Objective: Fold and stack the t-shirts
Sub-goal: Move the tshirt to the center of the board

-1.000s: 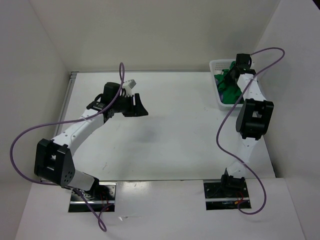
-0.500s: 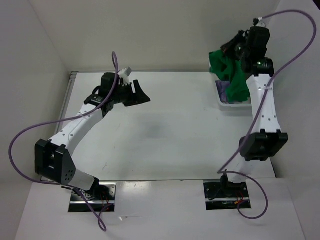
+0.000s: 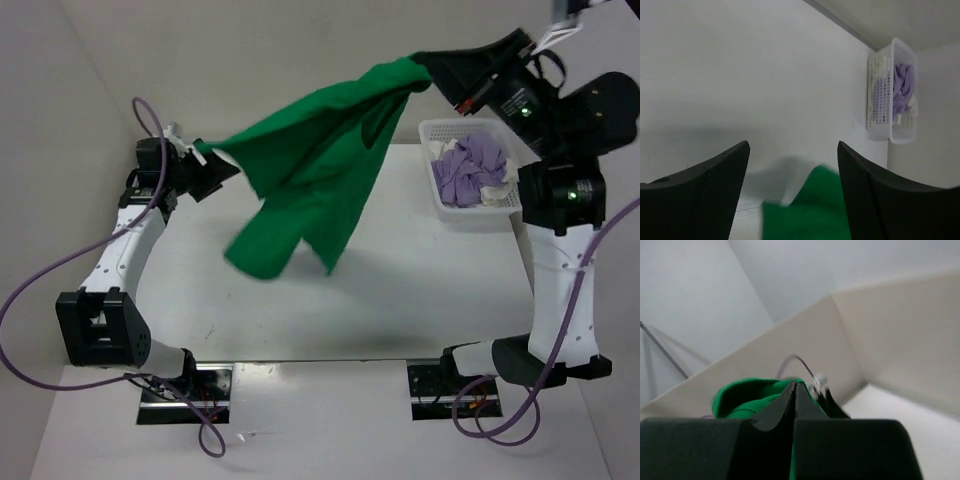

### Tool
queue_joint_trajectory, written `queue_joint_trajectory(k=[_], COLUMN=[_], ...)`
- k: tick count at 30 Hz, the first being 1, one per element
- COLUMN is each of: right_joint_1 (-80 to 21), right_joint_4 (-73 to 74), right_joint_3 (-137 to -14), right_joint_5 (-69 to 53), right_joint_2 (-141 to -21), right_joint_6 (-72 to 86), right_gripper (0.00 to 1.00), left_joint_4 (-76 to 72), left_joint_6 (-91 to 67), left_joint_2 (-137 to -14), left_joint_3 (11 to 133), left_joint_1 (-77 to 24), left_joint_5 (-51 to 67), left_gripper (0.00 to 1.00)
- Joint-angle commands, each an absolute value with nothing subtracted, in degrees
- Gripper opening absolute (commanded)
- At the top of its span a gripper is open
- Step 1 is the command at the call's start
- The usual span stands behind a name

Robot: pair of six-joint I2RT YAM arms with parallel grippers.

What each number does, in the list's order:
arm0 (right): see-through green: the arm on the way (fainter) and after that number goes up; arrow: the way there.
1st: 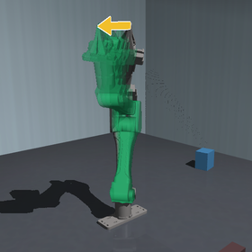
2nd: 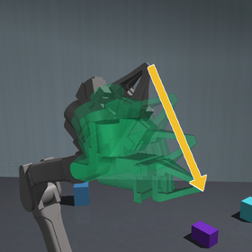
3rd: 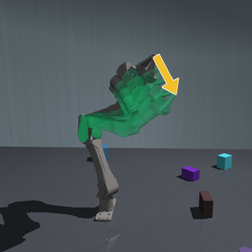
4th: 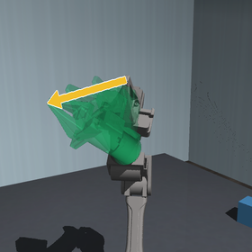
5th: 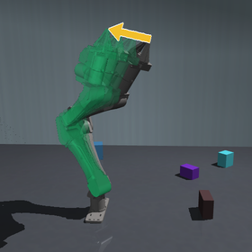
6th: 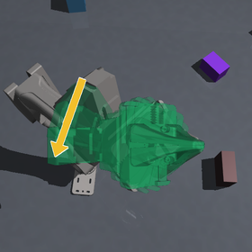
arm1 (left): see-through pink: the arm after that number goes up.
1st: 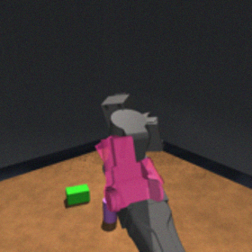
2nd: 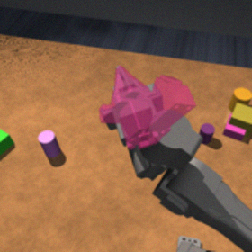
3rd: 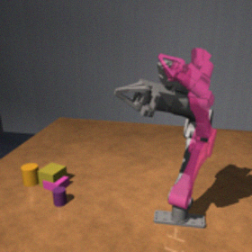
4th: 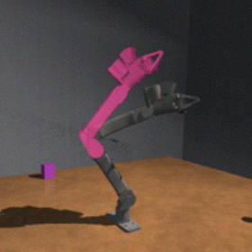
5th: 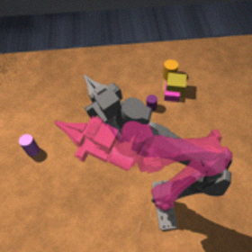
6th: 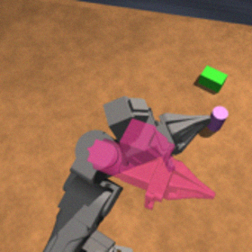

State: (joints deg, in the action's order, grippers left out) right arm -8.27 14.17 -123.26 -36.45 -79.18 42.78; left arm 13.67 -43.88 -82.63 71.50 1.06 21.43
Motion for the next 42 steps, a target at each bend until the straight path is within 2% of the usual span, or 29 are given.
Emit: queue_joint_trajectory(k=[1, 4, 7, 13, 14, 15, 18, 21, 24, 27, 28, 31, 34, 38, 40, 42], right_joint_1=[-8.1, -8.1, -8.1, -8.0, -8.0, -8.0, -8.0, -8.0, -8.9, -10.2, -11.2, -14.8, -16.4, -16.4, -16.4, -16.4], right_joint_4=[11.5, 10.9, 9.4, 11.2, 12.2, 12.8, 17.2, 21.5, 22.8, 22.2, 21.4, 20.7, 19.7, 18.0, 16.9, 16.3], right_joint_3=[-108.3, -90.7, -78.8, -72.5, -72.5, -71.8, -70.7, -65.6, -56.4, -48.5, -47.1, -45.6, -45.1, -45.1, -45.6, -46.2], right_joint_5=[-39.9, -37.3, -31.6, -19.5, -17.5, -14.5, -9.0, -8.4, -8.4, -10.3, -10.3, -10.3, -9.2, -7.2, -7.2, -7.8], right_joint_2=[-82.4, -81.7, -82.3, -88.1, -88.1, -88.1, -86.1, -82.1, -76.7, -74.1, -73.4, -74.6, -77.6, -81.5, -84.5, -86.8], right_joint_6=[44.7, 41.9, 40.5, 41.0, 41.0, 41.0, 38.3, 36.4, 37.5, 39.9, 40.6, 42.6, 42.6, 44.0, 44.0, 42.8], right_gripper=[0.0, 0.0, 0.0, 0.0, 0.04, 0.18, 0.48, 0.56, 0.57, 0.48, 0.4, 0.31, 0.32, 0.44, 0.44, 0.44], left_joint_4=[13.8, 16.1, 15.5, 21.2, 22.0, 23.6, 27.1, 30.5, 34.1, 36.6, 37.1, 39.1, 39.1, 37.2, 35.3, 34.4], left_joint_6=[-42.1, -39.4, -37.9, -31.4, -31.4, -30.7, -29.0, -28.4, -29.4, -32.4, -33.0, -33.0, -33.0, -32.3, -31.1, -31.1], left_joint_2=[-78.2, -77.6, -77.6, -78.7, -78.7, -78.7, -78.0, -77.5, -78.3, -78.3, -77.5, -78.3, -82.9, -85.8, -87.9, -89.3], left_joint_3=[71.2, 69.5, 64.5, 61.5, 60.7, 60.6, 60.0, 58.7, 56.4, 54.1, 54.1, 54.1, 54.1, 55.2, 55.2, 54.4], left_joint_1=[4.9, 4.9, 4.9, -1.0, -1.7, -3.1, -7.3, -14.3, -21.9, -24.3, -25.0, -25.0, -26.4, -26.9, -26.9, -26.9], left_joint_5=[23.4, 21.2, 22.8, 16.2, 15.0, 14.9, 13.5, 10.6, 6.4, 2.9, 2.9, 2.9, 2.4, -4.8, -4.8, -3.0], left_gripper=[0.79, 0.79, 0.79, 0.77, 0.77, 0.77, 0.76, 0.73, 0.73, 0.75, 0.78, 0.81, 0.81, 0.82, 0.86, 0.86])
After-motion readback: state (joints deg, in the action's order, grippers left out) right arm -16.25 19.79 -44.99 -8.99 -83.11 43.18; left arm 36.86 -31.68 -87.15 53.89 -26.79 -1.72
